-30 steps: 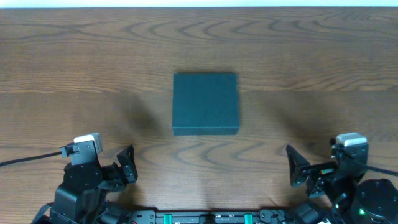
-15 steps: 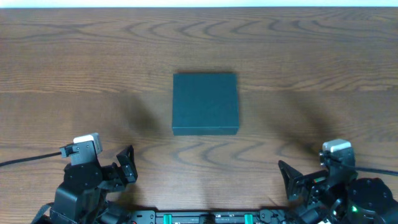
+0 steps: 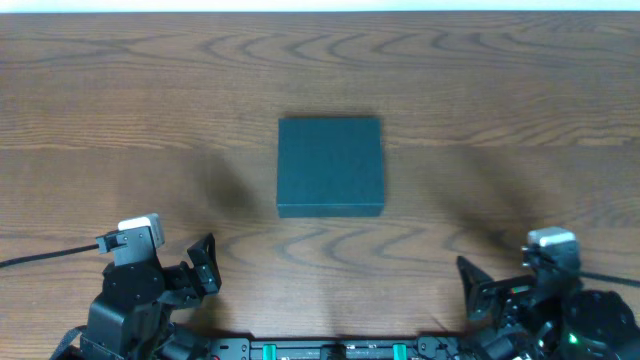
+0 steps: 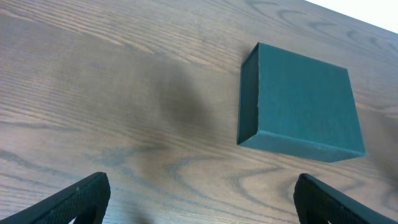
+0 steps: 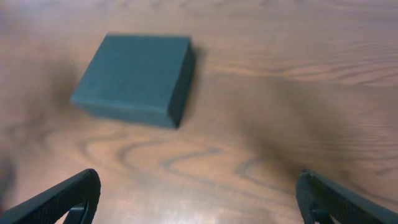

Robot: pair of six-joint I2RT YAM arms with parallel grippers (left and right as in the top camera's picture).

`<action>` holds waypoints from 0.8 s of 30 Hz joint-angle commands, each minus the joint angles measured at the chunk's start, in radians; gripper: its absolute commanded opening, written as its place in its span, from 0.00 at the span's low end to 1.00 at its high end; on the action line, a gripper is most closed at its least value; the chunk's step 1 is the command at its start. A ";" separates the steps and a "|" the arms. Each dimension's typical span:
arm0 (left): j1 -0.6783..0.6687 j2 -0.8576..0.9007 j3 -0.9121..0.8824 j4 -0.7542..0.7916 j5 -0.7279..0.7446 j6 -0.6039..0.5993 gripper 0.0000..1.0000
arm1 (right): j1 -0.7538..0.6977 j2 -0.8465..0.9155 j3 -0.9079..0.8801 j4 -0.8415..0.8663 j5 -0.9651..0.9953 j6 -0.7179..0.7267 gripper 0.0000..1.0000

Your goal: Pack container

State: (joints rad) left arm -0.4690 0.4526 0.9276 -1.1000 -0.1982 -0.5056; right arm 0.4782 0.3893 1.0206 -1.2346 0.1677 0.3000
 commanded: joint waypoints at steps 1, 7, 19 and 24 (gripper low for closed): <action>-0.005 -0.003 0.010 -0.004 -0.011 -0.015 0.95 | -0.096 -0.074 -0.072 0.034 0.037 -0.048 0.99; -0.005 -0.003 0.010 -0.004 -0.011 -0.015 0.95 | -0.301 -0.233 -0.310 0.172 -0.048 -0.163 0.99; -0.005 -0.003 0.010 -0.004 -0.011 -0.015 0.95 | -0.367 -0.384 -0.601 0.207 -0.062 -0.238 0.99; -0.005 -0.003 0.010 -0.004 -0.011 -0.015 0.95 | -0.367 -0.384 -0.647 0.167 -0.066 -0.238 0.99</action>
State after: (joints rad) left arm -0.4690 0.4526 0.9276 -1.1007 -0.1982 -0.5056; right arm 0.1219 0.0147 0.3847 -1.0584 0.1097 0.0814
